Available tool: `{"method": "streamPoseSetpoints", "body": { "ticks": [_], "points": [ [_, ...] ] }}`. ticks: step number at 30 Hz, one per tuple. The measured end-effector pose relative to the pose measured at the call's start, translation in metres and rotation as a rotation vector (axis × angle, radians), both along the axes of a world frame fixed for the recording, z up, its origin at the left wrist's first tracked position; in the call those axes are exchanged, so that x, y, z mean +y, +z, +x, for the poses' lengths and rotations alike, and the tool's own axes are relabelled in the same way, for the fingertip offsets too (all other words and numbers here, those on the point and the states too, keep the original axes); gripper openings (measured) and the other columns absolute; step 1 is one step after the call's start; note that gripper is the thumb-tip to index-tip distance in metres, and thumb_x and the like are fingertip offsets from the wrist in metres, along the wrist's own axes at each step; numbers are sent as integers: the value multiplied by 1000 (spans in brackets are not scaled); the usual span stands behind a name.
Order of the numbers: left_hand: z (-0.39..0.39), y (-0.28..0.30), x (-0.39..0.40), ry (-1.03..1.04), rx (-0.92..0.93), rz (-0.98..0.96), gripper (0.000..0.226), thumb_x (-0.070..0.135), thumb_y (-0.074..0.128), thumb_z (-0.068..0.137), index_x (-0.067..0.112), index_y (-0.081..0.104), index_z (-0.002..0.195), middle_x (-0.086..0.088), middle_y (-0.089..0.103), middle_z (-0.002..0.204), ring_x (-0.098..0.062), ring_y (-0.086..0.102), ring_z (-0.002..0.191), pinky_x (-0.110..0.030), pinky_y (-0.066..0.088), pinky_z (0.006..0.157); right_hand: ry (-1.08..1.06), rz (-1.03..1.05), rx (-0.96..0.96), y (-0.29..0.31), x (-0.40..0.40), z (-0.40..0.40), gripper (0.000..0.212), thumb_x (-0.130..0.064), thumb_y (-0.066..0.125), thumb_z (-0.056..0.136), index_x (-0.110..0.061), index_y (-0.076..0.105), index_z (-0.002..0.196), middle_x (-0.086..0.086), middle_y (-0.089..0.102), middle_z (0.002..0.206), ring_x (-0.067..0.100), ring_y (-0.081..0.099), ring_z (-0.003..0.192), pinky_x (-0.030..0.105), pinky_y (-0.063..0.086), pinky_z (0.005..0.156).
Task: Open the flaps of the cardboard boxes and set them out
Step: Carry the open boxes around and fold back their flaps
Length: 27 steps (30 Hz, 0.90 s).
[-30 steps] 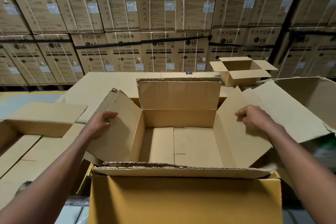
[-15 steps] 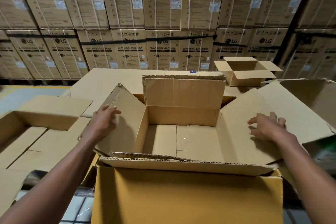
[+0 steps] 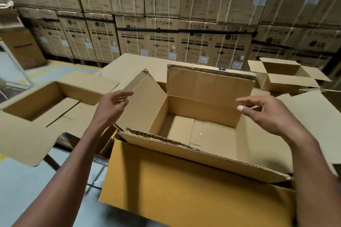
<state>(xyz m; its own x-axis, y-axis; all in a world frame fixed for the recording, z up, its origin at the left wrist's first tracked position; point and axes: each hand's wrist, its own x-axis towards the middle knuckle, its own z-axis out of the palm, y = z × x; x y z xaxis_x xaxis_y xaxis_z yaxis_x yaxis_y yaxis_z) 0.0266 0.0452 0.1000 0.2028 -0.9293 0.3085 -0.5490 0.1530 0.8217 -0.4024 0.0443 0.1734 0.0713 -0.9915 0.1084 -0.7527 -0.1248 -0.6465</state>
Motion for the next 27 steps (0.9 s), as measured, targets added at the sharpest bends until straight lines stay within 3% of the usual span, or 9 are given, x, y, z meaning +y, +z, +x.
{"method": "streamPoseSetpoints", "body": {
  "ticks": [5,9,13,17,21,27],
  "points": [
    [8,-9,65,164,92,-55,33,7,59,97,27,70,121,6,69,124,-6,62,116,-22,47,94,137,-114,-113,1,15,40,25,-33,68,92,-31,72,117,-11,69,111,9,60,106,36,50,88],
    [21,-33,125,319,168,-50,34,9,59,97,31,71,120,7,71,123,-8,63,116,-27,51,92,235,-142,-229,-5,23,77,21,-30,69,92,-31,75,112,-15,71,104,-6,61,93,19,46,76],
    [35,-60,183,486,253,-41,34,7,61,96,34,75,112,10,73,117,-10,68,109,-25,52,82,338,-155,-372,-16,42,127,17,-27,70,92,-31,77,107,-16,73,97,-9,66,84,10,51,69],
    [49,-81,227,602,366,-15,34,4,61,95,30,77,108,8,75,112,-11,70,105,-36,54,92,478,-131,-479,-27,78,182,25,-27,68,93,-31,73,117,-19,72,103,-5,68,90,10,54,72],
    [71,-97,258,661,476,8,33,2,61,95,26,77,109,5,76,109,-13,70,106,-41,55,97,658,25,-517,-53,118,254,24,-28,67,93,-38,70,115,-30,67,106,-14,60,101,6,50,75],
    [132,-123,298,641,535,87,36,3,58,98,32,77,107,11,75,112,-13,69,109,-44,53,101,713,210,-450,-126,167,378,26,-29,66,94,-36,70,119,-23,69,114,-13,59,104,10,51,82]
  ]
}}
